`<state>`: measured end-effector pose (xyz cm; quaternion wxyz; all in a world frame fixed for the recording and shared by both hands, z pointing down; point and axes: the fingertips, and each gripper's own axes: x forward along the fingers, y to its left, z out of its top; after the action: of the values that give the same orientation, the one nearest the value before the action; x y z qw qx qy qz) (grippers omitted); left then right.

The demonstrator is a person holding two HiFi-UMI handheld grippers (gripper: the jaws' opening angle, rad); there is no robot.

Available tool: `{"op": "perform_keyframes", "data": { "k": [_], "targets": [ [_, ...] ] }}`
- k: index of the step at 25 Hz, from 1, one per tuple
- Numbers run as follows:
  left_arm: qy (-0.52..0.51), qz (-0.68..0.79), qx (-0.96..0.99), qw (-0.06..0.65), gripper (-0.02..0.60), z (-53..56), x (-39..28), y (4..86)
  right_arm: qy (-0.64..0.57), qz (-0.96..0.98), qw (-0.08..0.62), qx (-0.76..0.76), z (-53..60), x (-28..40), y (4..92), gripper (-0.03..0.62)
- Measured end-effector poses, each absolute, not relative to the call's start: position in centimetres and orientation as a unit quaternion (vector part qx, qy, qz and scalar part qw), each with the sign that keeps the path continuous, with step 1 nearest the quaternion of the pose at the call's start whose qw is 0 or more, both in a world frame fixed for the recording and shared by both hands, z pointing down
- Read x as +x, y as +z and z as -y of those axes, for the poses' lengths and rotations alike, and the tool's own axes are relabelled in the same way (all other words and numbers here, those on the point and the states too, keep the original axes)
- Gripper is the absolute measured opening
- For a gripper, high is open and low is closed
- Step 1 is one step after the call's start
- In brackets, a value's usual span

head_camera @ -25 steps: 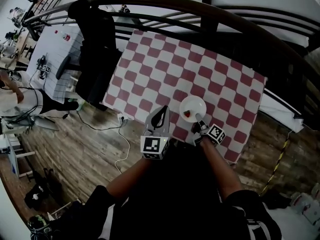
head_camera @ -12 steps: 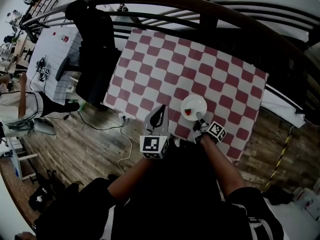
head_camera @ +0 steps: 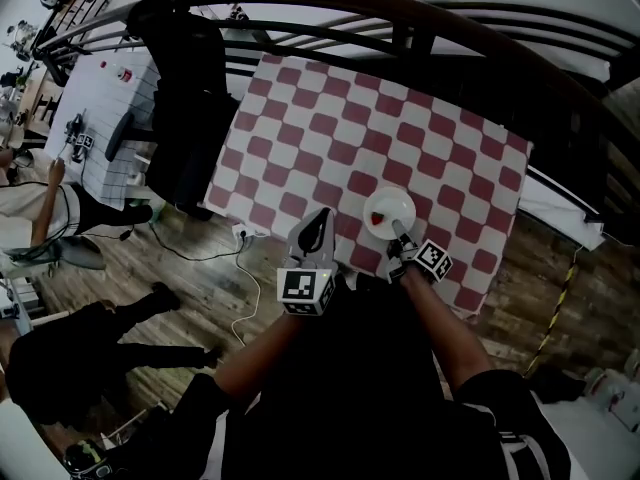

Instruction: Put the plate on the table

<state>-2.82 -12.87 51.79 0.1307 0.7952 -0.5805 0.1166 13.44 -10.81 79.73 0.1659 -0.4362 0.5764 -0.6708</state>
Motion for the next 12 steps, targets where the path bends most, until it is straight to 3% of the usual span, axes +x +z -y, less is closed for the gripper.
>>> {"op": "perform_keyframes", "data": {
  "k": [12],
  "targets": [
    [0.111,0.556,0.813,0.132,0.009,12.65,-2.71,51.97,-0.653,-0.563,0.082,-0.499,10.1,13.26,78.75,0.314]
  ]
}}
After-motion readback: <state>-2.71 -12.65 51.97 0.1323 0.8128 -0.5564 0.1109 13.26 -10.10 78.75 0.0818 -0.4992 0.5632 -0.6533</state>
